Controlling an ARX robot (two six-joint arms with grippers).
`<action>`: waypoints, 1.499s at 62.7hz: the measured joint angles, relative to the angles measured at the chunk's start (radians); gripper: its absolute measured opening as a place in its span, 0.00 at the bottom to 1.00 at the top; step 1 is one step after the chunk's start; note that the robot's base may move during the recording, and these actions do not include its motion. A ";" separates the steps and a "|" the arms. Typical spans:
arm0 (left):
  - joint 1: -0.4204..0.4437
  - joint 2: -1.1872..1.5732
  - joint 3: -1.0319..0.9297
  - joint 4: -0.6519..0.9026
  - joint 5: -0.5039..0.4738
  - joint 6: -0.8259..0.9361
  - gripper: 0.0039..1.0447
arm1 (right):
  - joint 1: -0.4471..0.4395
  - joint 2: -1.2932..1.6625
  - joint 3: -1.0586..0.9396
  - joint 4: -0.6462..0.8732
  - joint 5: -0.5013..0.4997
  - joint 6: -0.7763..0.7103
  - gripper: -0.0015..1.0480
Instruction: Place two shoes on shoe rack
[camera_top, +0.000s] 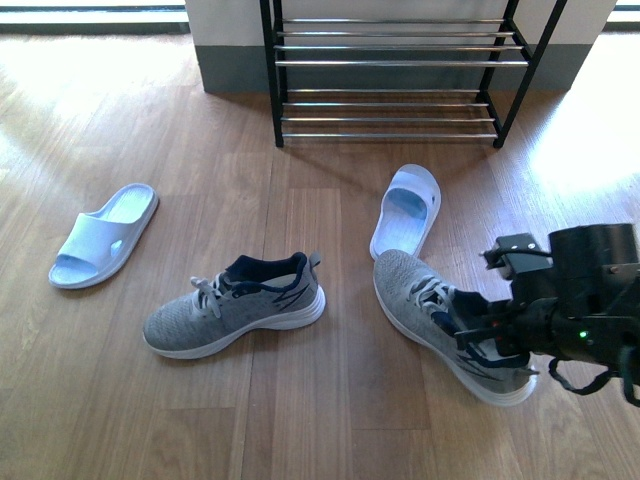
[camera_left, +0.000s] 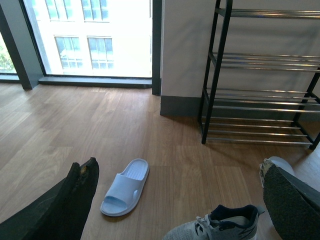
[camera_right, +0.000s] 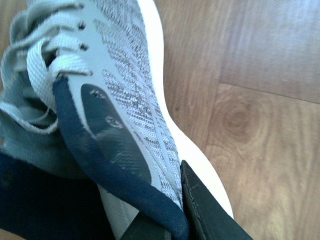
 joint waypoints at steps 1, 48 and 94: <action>0.000 0.000 0.000 0.000 0.000 0.000 0.91 | -0.002 -0.016 -0.016 0.008 0.001 0.010 0.01; 0.000 0.000 0.000 0.000 0.000 0.000 0.91 | -0.146 -1.491 -0.646 -0.400 -0.160 0.181 0.01; 0.000 0.000 0.000 0.000 -0.002 0.000 0.91 | -0.149 -1.490 -0.657 -0.404 -0.155 0.186 0.01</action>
